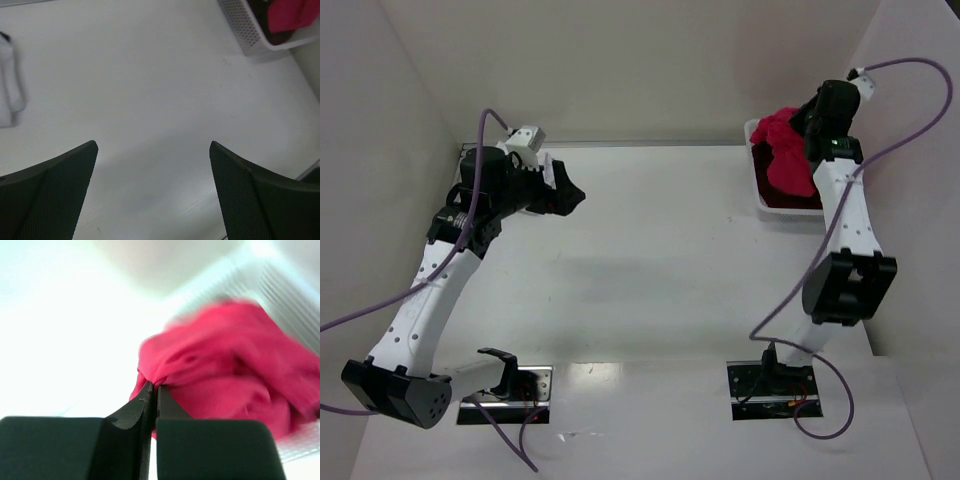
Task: Fold and stack the t-shirts
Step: Grab crumpled tshirt from bin with the right arm, then move the tshirt to the center of the board
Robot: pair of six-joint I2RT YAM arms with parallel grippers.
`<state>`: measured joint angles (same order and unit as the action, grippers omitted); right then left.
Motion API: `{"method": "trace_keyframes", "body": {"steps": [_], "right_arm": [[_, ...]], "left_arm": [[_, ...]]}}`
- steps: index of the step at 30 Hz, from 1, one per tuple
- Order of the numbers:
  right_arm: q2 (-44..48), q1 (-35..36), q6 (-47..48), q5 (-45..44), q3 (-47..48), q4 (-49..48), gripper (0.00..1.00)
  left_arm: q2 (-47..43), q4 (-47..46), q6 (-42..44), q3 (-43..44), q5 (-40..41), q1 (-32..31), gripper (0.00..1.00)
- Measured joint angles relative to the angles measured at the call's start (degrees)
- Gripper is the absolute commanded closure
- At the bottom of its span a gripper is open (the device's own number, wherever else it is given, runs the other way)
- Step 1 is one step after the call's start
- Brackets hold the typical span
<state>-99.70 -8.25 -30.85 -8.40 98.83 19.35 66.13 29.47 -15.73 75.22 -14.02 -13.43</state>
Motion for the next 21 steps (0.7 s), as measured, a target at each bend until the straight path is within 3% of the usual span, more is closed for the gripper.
{"method": "trace_keyframes", "body": {"steps": [5,10,15,21], "right_arm": [[15.3,6.3,-0.6,3.9,-0.5,-3.1,1.00],[27.2,10.3,-6.0,14.0,-5.7,-6.5,1.00],[36.7,11.7,-13.6,22.8,-16.4,-11.8,1.00],[46.4,13.0,-23.9,33.8,-31.7,-16.6,1.00]], "left_arm": [[0.1,-6.8,-3.2,0.0,-12.6,0.0,0.00],[0.3,-16.6,-7.1,0.0,-21.6,-1.2,0.00],[0.8,-25.9,-10.5,-0.6,-25.3,-4.0,0.00],[0.7,-38.3,-14.3,-7.0,-24.2,-9.3,0.00]]}}
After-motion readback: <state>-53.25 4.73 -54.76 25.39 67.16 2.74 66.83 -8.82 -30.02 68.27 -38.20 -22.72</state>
